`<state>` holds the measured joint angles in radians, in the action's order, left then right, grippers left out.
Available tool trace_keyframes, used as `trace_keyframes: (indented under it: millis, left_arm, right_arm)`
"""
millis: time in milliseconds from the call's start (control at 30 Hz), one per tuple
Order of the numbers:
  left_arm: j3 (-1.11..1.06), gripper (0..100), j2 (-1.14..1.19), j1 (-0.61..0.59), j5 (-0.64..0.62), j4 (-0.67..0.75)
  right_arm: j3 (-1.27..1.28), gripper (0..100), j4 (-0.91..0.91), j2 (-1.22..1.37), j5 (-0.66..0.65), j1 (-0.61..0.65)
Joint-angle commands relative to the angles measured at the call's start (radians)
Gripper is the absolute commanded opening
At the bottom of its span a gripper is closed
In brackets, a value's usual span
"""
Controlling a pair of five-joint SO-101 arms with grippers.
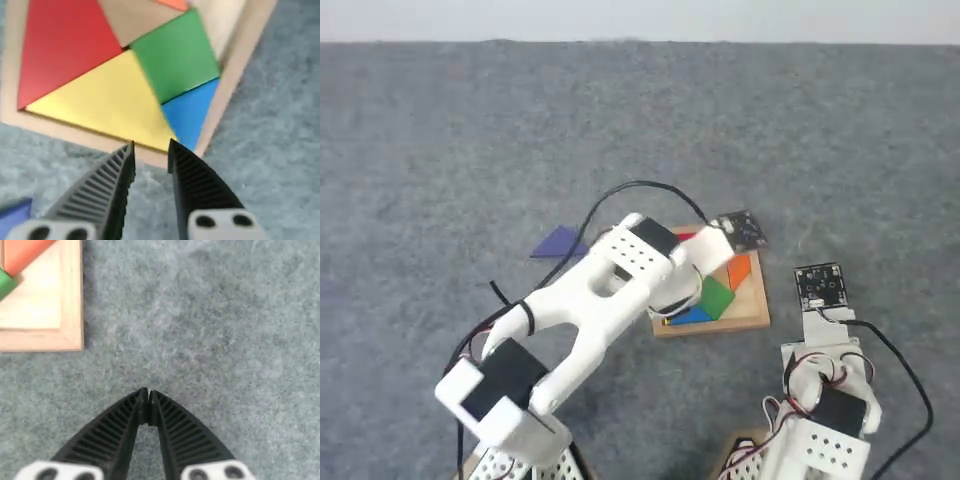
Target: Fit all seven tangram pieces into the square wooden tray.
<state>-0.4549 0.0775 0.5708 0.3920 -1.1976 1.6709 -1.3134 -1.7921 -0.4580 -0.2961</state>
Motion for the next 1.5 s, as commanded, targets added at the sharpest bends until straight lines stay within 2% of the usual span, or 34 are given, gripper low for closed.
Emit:
trace_keyframes:
  millis: [0, 400, 767, 1067, 1467]
  left_arm:
    - [0.015, 10, -0.092, 0.072, -0.012, 0.011]
    - [0.048, 10, 0.091, 0.058, -0.038, 0.069]
    - [0.064, 10, 0.077, 0.006, 0.003, 0.040]
    - [0.148, 10, -0.104, 0.011, 0.003, -0.049]
    - [0.091, 10, 0.069, -0.080, 0.006, 0.055]
  right_arm:
    - [0.012, 3.4, -0.005, -0.021, -0.009, -0.010]
    - [0.012, 3.4, -0.005, -0.021, -0.009, -0.010]
    - [0.012, 3.4, -0.005, -0.021, -0.009, -0.010]
    - [0.012, 3.4, -0.005, -0.021, -0.009, -0.010]
    - [0.012, 3.4, -0.005, -0.021, -0.009, -0.010]
